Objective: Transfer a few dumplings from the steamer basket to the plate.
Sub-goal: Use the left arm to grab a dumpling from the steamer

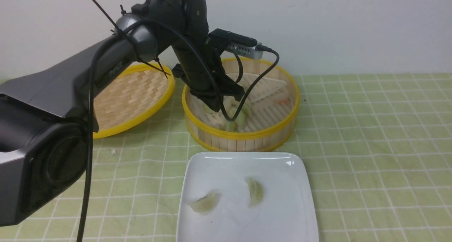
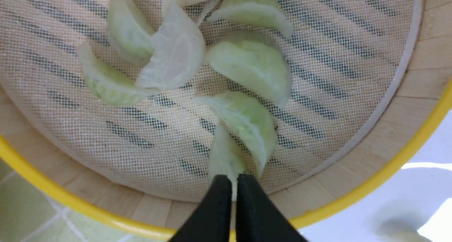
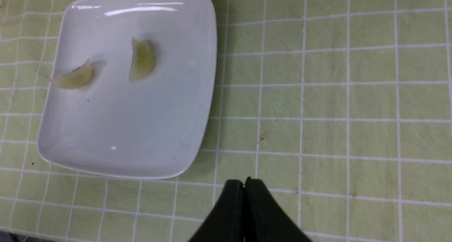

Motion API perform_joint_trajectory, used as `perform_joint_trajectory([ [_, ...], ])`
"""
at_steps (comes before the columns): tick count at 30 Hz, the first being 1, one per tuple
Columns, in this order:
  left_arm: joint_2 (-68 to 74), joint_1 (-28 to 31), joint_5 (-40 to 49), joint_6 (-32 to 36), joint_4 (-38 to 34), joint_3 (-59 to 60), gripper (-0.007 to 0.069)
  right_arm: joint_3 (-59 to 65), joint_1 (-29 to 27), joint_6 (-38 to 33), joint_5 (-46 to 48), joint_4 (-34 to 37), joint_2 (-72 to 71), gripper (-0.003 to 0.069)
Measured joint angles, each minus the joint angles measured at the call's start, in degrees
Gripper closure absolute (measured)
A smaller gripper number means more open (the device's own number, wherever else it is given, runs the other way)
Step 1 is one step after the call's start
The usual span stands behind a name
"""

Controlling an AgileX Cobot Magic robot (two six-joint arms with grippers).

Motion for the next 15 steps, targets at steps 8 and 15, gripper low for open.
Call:
perform_joint_trajectory([
  [8,3.1,0.0,-4.5,-4.8,-0.8,0.0,0.0307,0.0,0.0,0.0,0.0,1.0,0.0,0.0673],
  [15,7.1,0.0,-6.5,-9.6,-1.3,0.0,0.0125,0.0,0.0,0.0,0.0,1.1,0.0,0.0673],
])
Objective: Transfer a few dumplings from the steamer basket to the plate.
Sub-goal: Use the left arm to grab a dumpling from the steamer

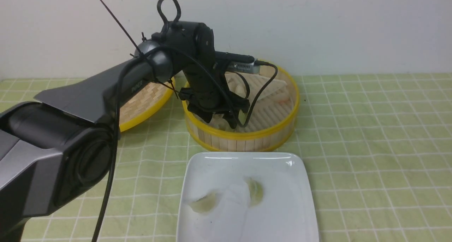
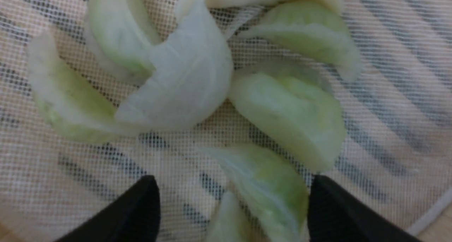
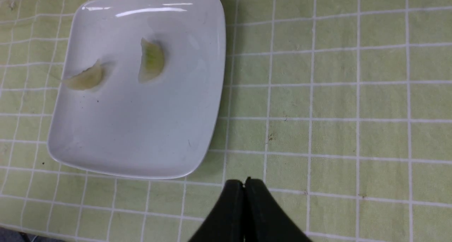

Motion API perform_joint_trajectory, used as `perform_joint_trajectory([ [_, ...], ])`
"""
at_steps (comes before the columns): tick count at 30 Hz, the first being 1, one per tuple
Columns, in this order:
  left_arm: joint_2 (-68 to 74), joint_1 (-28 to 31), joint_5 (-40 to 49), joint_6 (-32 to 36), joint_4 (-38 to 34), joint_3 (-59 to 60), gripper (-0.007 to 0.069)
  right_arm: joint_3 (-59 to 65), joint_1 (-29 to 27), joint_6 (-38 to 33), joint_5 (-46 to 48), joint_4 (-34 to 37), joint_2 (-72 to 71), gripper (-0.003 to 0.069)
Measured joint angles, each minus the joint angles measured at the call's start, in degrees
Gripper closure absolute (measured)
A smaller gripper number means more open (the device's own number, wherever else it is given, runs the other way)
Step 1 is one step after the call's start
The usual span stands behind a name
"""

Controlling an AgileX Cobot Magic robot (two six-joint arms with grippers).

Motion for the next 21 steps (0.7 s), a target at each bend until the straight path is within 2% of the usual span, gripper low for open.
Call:
perform_joint_trajectory([
  [4,0.8,0.0,-0.4,-0.2,-0.1,-0.2,0.0132,0.0,0.0,0.0,0.0,0.0,0.0,0.0673],
  [6,1.0,0.0,-0.4,-0.6,0.0,-0.4,0.0172,0.0,0.0,0.0,0.0,0.0,0.0,0.0673],
  [10,1.0,0.0,0.0,-0.9,-0.6,-0.8,0.0356,0.0,0.0,0.0,0.0,0.0,0.0,0.0673],
  [12,1.0,0.0,1.2,-0.9,-0.6,-1.9,0.041,0.0,0.0,0.0,0.1,0.0,0.0,0.0673],
  [21,0.3,0.0,9.6,0.0,0.0,-13.0,0.0411,0.0,0.0,-0.5,0.1,0.0,0.0,0.0673],
])
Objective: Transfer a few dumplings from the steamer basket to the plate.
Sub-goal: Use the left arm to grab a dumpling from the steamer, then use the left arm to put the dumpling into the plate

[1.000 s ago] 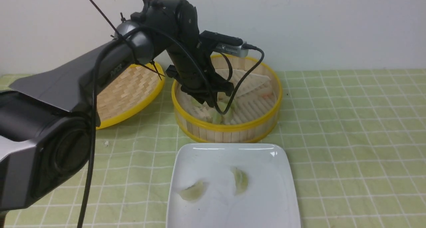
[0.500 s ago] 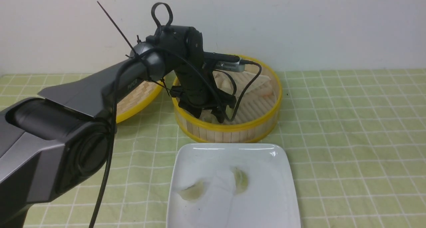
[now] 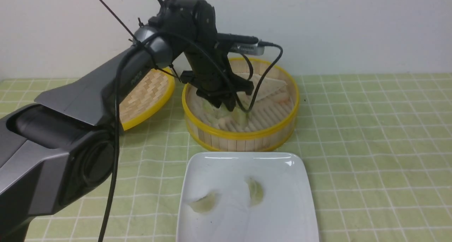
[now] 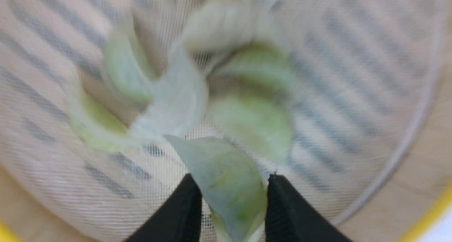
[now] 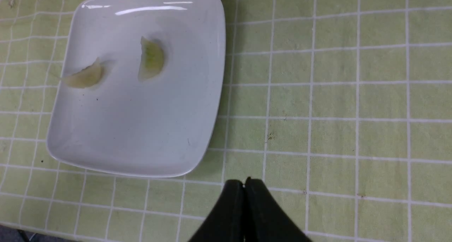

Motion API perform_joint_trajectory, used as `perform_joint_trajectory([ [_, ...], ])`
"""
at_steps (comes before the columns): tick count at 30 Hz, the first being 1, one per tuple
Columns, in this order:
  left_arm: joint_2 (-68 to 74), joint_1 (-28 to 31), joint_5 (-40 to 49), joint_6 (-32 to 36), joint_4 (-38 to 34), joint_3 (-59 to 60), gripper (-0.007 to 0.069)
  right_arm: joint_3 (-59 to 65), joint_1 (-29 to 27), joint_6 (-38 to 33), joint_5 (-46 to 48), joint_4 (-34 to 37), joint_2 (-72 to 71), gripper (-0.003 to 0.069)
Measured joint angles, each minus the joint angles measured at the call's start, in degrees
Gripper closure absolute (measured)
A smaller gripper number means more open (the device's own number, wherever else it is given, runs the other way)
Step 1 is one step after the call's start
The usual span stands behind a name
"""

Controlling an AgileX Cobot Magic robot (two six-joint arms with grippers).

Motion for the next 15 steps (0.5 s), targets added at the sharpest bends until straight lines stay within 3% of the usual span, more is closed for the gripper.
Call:
perform_joint_trajectory([
  [9,-10.2,-0.1,0.4,1.2,-0.8,1.6,0.0422,0.0,0.0,-0.7,0.0,0.0,0.0,0.0673],
  [15,-25.0,-1.7,0.4,2.2,-1.3,22.8,0.0432,0.0,0.0,-0.7,0.0,0.1,0.0,0.0673],
])
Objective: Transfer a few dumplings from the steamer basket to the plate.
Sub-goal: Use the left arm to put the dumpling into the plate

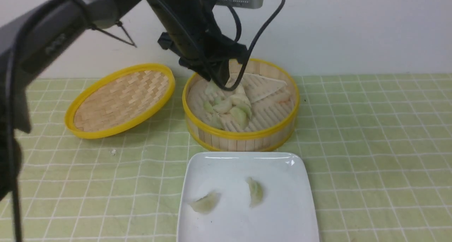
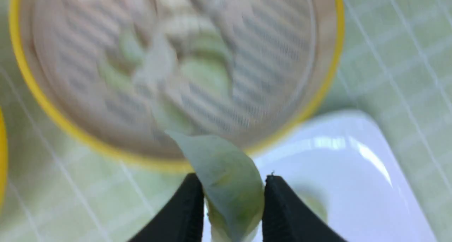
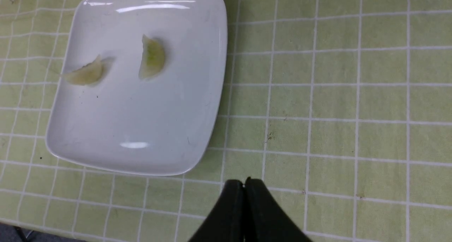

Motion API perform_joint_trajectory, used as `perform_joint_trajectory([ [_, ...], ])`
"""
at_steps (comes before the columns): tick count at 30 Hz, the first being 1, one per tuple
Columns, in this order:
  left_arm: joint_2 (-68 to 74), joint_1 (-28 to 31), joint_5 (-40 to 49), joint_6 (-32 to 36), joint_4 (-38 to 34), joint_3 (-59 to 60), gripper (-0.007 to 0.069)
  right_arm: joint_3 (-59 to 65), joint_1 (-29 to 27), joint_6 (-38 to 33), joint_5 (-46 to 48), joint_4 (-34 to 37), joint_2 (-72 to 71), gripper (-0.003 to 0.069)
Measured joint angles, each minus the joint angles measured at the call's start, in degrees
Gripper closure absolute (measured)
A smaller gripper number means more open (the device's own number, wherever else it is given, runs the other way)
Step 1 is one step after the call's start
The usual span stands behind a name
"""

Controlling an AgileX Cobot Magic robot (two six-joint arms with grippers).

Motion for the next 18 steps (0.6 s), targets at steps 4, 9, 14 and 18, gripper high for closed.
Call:
perform_joint_trajectory([
  [4,-5.8,-2.4,0.0,0.4,-0.2,15.1,0.0448,0.0,0.0,0.0,0.0,0.0,0.0,0.0673],
  [9,-7.2,-6.9,-5.5,0.6,-0.9,31.4,0.0448,0.0,0.0,-0.2,0.0,0.0,0.0,0.0673],
  [14,-4.9,-8.9,-10.3,1.3,-2.6,34.8,0.0448,0.0,0.0,-0.2,0.0,0.0,0.0,0.0673],
  [18,-4.2,-9.0,-15.0,4.0,-4.4,34.8,0.0445,0.0,0.0,-0.2,0.0,0.0,0.0,0.0673],
])
